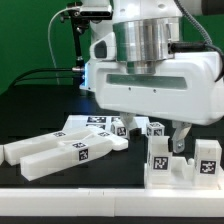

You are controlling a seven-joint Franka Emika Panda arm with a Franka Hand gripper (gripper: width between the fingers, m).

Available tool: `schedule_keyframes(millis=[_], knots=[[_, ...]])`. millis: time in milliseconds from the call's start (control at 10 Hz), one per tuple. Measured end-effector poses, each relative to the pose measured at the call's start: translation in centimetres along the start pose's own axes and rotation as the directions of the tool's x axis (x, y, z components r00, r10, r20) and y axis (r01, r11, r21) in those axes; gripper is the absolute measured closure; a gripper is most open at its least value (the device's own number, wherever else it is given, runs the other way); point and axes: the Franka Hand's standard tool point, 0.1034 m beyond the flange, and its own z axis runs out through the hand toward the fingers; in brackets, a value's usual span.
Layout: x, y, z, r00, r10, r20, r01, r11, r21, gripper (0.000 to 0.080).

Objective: Assemble chair

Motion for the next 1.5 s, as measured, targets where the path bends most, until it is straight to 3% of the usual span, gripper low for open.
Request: schedule_keyframes(millis=[200, 300, 400, 500, 600, 700, 800, 900, 1000, 1100, 1300, 1500], knots=[[0.1, 0.2, 0.1, 0.996, -0.09, -0.002, 0.09, 0.996, -0.006, 0.0156], [0.0, 0.2, 0.1, 0.969, -0.245, -0.004, 0.245, 0.969, -0.024, 0.0151], [-0.8, -0.4, 0.5, 0.905, -0.425, 0.006, 0.425, 0.904, -0.04, 0.015], [-1.4, -0.3, 1.4, 0.789, -0.613, 0.036, 0.614, 0.789, -0.033, 0.015], [-1.5, -0.3, 1.6, 0.786, -0.616, 0.04, 0.618, 0.786, -0.037, 0.015], [-1.4, -0.3, 1.6, 0.806, -0.59, 0.038, 0.591, 0.805, -0.04, 0.02], [-1.4, -0.2, 1.6, 0.824, -0.566, 0.037, 0.567, 0.823, -0.041, 0.02], [-1.4, -0.2, 1.6, 0.86, -0.51, 0.035, 0.511, 0.859, -0.043, 0.0378], [-1.4, -0.2, 1.6, 0.892, -0.45, 0.032, 0.451, 0.891, -0.045, 0.0378], [-1.4, -0.4, 1.6, 0.937, -0.349, 0.016, 0.349, 0.936, -0.047, 0.0516], [-1.5, -1.0, 1.7, 0.993, -0.113, -0.031, 0.112, 0.993, -0.04, 0.0515], [-1.3, -1.3, 1.8, 0.972, 0.233, -0.043, -0.234, 0.972, -0.023, 0.0515]])
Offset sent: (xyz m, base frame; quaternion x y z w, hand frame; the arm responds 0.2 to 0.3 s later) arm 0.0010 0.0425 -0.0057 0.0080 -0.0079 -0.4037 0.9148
